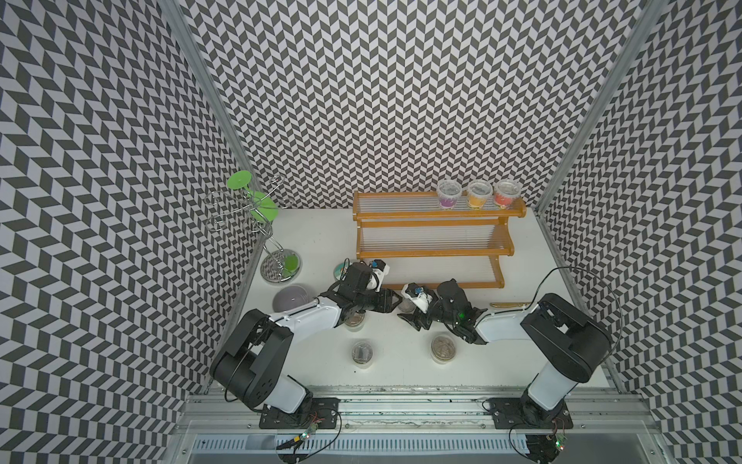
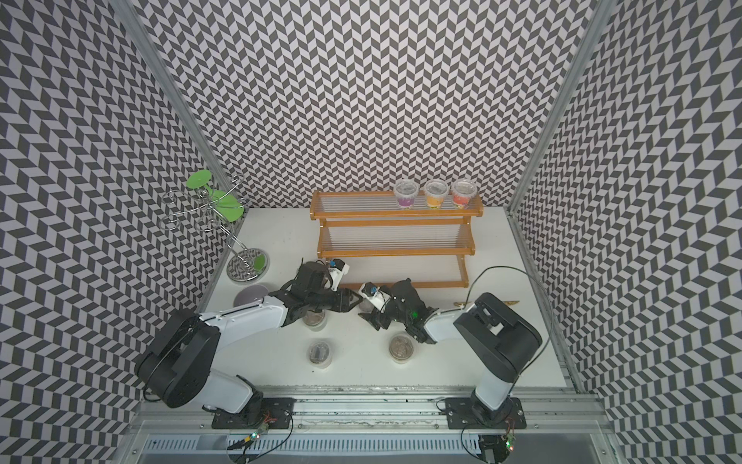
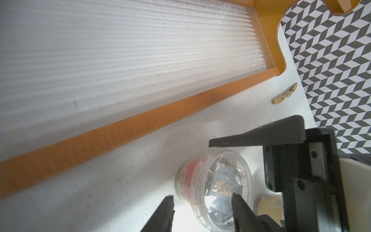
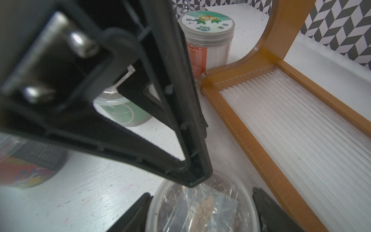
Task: Place the seed container on the shelf
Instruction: Pick up the seed jar at the center of the board.
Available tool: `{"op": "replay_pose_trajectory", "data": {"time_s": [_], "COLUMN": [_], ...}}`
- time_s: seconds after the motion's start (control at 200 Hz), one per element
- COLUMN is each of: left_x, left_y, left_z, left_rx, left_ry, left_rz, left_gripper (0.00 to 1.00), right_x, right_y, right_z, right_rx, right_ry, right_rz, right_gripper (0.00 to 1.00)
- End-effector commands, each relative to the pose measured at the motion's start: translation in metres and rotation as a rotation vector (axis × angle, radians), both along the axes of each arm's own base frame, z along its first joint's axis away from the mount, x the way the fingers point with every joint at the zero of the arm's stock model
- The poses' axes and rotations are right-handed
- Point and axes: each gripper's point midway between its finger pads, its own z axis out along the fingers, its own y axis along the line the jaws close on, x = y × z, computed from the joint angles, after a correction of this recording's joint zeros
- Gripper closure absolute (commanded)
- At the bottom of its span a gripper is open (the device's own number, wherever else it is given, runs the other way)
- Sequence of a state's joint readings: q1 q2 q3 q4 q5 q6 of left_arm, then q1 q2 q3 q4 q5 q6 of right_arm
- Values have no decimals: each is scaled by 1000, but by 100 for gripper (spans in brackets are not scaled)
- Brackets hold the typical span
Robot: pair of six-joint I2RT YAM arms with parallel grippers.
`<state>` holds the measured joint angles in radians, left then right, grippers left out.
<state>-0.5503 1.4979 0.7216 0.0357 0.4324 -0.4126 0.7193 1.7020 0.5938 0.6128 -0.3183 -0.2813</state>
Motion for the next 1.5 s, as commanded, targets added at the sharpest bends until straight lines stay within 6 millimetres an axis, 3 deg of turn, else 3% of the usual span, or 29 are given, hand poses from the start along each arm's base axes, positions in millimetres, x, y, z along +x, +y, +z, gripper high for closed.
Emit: {"op": "replay_pose_trajectory", "data": {"time_s": [0.0, 0.35, 0.751, 1.021, 1.267, 1.367, 1.497], "left_x": [1, 3, 9, 7, 4, 2, 1], "left_y": [-5, -3, 18, 34, 52, 54, 52], "left_z": [7, 20, 70, 101, 126, 130, 126], "left_rx": [-9, -18, -53, -89, -118, -127, -128], "left_ry": [-20, -52, -197, -276, -355, -367, -353], "left_rz": [-20, -5, 104, 174, 244, 249, 239], "left_gripper": [49, 49, 49, 48, 47, 46, 46], "right_x": [8, 6, 7, 15, 22, 22, 21], "right_y": [3, 4, -5, -15, -29, -33, -33], "right_z": [9, 20, 38, 69, 121, 136, 137], "right_rx": [28, 38, 44, 39, 79, 95, 103], "right_ry": [-18, -2, 98, 190, 171, 149, 147], "right_rz": [-13, -13, -104, -229, -333, -345, -347], "right_gripper": [22, 23, 22, 22, 22, 23, 24]}}
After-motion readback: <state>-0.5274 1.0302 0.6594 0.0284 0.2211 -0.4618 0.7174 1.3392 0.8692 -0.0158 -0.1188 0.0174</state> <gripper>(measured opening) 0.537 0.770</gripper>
